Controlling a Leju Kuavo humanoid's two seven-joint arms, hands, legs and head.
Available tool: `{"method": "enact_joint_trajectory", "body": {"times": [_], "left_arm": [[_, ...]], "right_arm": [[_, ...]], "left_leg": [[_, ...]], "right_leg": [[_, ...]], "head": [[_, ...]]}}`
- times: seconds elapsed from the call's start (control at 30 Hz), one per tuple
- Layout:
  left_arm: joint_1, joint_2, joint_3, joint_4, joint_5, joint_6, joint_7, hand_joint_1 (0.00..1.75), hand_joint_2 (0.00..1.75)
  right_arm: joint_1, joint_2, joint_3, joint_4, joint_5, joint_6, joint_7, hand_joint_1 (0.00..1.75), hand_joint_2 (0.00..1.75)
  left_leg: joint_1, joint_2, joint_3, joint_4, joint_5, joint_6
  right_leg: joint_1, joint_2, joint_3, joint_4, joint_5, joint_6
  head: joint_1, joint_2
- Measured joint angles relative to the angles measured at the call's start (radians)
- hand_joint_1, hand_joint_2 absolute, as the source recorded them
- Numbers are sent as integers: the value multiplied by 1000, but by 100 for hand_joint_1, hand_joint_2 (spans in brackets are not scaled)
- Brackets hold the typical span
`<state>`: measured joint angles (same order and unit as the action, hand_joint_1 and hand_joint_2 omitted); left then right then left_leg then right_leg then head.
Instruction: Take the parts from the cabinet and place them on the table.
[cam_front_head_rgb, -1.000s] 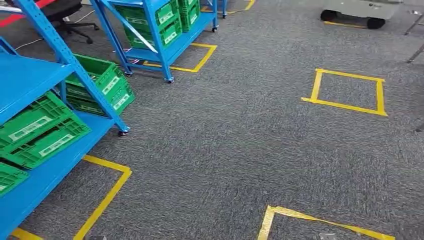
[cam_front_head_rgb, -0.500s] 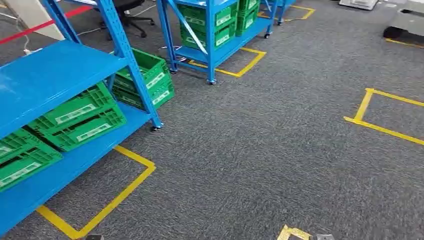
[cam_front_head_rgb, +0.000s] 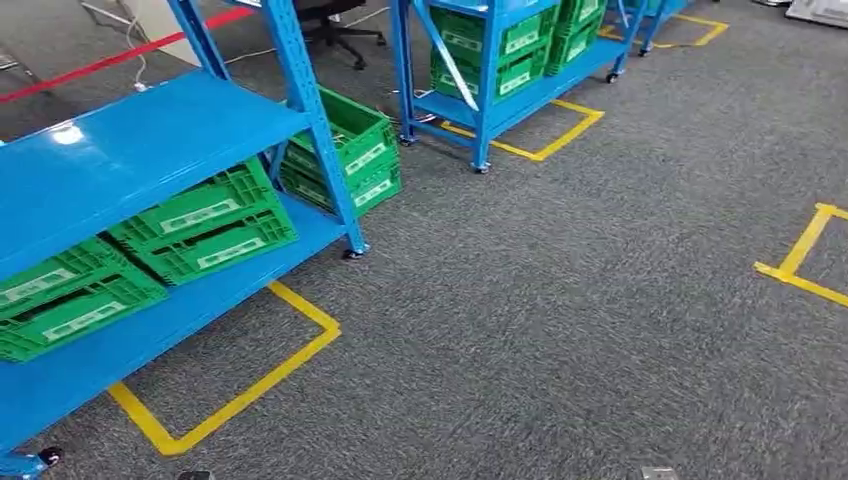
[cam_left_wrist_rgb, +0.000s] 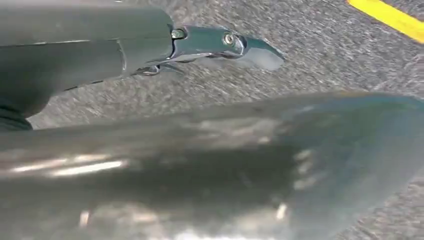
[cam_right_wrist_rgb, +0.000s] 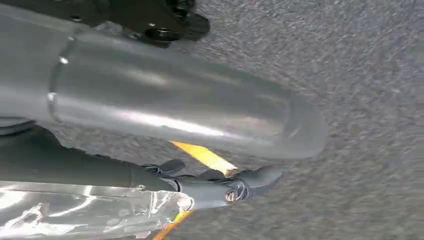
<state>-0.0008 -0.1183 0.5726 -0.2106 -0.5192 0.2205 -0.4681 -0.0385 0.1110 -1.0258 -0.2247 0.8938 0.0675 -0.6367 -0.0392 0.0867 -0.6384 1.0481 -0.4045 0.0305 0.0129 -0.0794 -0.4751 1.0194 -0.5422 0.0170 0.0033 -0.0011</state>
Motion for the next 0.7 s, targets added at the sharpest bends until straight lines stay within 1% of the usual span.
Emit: {"method": "enact_joint_trajectory", "body": {"times": [0.03, 0.07, 0.1, 0.13, 0.17, 0.2, 0.23, 0.27, 0.3, 0.33, 0.37, 0.4, 0.43, 0.47, 0.5, 0.53, 0.57, 0.6, 0.63, 0.67, 0.7], "left_arm": [[-4, -2, 1, 0, -1, 2, -7, 0, 0], [-5, -1, 2, 0, -1, 5, -12, 0, 0], [0, -1, 2, 0, -1, 5, -13, 0, 0], [3, -2, 3, 0, -2, 5, -16, 0, 0], [4, -4, 3, 0, -3, 5, -16, 0, 0], [0, -2, 5, 0, -3, 5, -17, 0, 0], [-6, -2, 5, 0, -3, 5, -17, 0, 0], [-11, -3, 5, 0, -5, 6, -15, 0, 0], [-12, -3, 5, 0, -11, 6, -11, 0, 0], [-11, -3, 5, 0, -12, 6, -8, 0, 0], [-8, -3, 5, 0, -12, 6, -5, 0, 0], [-4, -3, 6, 0, -12, 7, -5, 0, 0], [-3, -3, 6, 0, -15, 8, -5, 0, 0], [-4, -3, 6, 0, -18, 10, -5, 0, 0], [-4, -2, 6, 0, -22, 13, -5, 0, 0], [-11, -2, 7, 0, -23, 16, -5, 0, 0], [-9, -2, 7, 0, -24, 16, -5, 0, 0], [-5, -2, 8, 0, -24, 16, -5, 0, 0], [-2, -1, 9, 0, -26, 17, -5, 0, 0], [0, 6, 11, 0, -26, 17, -5, 0, 0], [0, -1, 12, 0, -26, 17, -6, 0, 0]], "right_arm": [[-1, 0, -2, 0, 0, -2, -1, 0, 0], [-2, 0, -2, 0, 0, -2, 0, 0, 0], [-1, 0, -2, 0, 0, -2, 0, 0, 0], [-5, 0, -3, 0, 0, -2, 0, 0, 0], [-7, -3, -5, -3, 0, -2, -1, 0, 0], [-9, -3, -5, -3, 0, -2, -3, 0, 0], [-8, -2, -7, -2, 0, -2, -3, 0, 0], [-7, -2, -8, -2, 0, -2, -3, 0, 0], [-5, -2, -8, -2, 0, -2, -3, 0, 0], [-4, -2, -9, -2, 0, -2, -3, 0, 0], [-4, -2, -9, -2, 0, -3, -3, 0, 0], [-4, -2, -10, -2, 0, -3, -3, 0, 0], [-4, -2, -10, -2, 0, -3, -3, 0, 0], [-4, -3, -10, -2, 0, -3, -3, 0, 0], [-4, -2, -10, -2, 0, -3, -2, 0, 0], [-5, -2, -10, -1, 1, -3, -3, 0, 0], [-5, -2, -11, -1, 1, -3, -1, 0, 0], [-6, -2, -11, -1, 1, -3, -1, 0, 0], [-7, -2, -11, -1, 1, -3, -1, 0, 0], [-6, 2, -11, -1, 2, -3, -1, 0, 0], [-6, -1, -11, -2, 2, -3, -2, 0, 0]], "left_leg": [[0, 2, 3, -24, -52, 0], [1, -7, 6, -21, -14, -4], [1, -19, 9, -22, -18, -3], [6, -34, 16, -32, -15, -1], [16, -47, 24, -39, -11, -1], [21, -56, 28, -41, -14, 3], [24, -70, 30, -41, -16, 6], [25, -86, 31, -41, -17, 7], [25, -101, 32, -40, -20, 8], [26, -117, 36, -40, -24, 6], [28, -131, 42, -40, -28, 4], [29, -146, 51, -40, -33, 1], [31, -159, 60, -40, -37, -3], [33, -172, 68, -40, -43, -7], [33, -183, 66, -39, -48, -14], [31, -196, 60, -30, -52, -20], [35, -206, 55, -35, -48, -25], [37, -217, 55, -39, -45, -32], [38, -227, 55, -40, -45, -38], [37, -222, 57, -37, -50, -41], [29, -165, 48, -11, -62, -48]], "right_leg": [[5, -7, -3, 2, -8, 6], [7, -24, -6, 2, -17, 8], [7, -35, 5, -5, -25, 11], [11, -51, 22, -9, -29, 16], [6, -13, 24, -5, -39, 22], [4, 38, 9, 31, -63, 27], [-1, 63, -30, 104, -98, 33], [-6, 72, -78, 188, -129, 37], [-8, 75, -130, 266, -151, 41], [-9, 75, -168, 306, -147, 43], [-10, 76, -179, 293, -113, 43], [-12, 78, -167, 236, -55, 44], [-14, 85, -140, 153, 6, 46], [-18, 107, -111, 66, 60, 48], [-28, 166, -98, 42, 49, 53], [-30, 180, -90, 17, 46, 43], [-25, 169, -86, 23, 45, 31], [-21, 160, -86, 25, 44, 22], [-23, 150, -83, 22, 45, 15], [-30, 135, -73, 14, 46, 8], [-29, 126, -64, 9, 42, 0]], "head": [[-6, 0], [-1, 0], [0, 0], [-1, 0], [-1, 0], [7, 0], [10, 0], [11, 0], [11, 0], [11, 0], [10, 0], [11, 0], [10, 0], [11, 0], [11, 0], [11, 0], [12, 0], [10, 0], [12, 0], [12, 0], [0, 0]]}}
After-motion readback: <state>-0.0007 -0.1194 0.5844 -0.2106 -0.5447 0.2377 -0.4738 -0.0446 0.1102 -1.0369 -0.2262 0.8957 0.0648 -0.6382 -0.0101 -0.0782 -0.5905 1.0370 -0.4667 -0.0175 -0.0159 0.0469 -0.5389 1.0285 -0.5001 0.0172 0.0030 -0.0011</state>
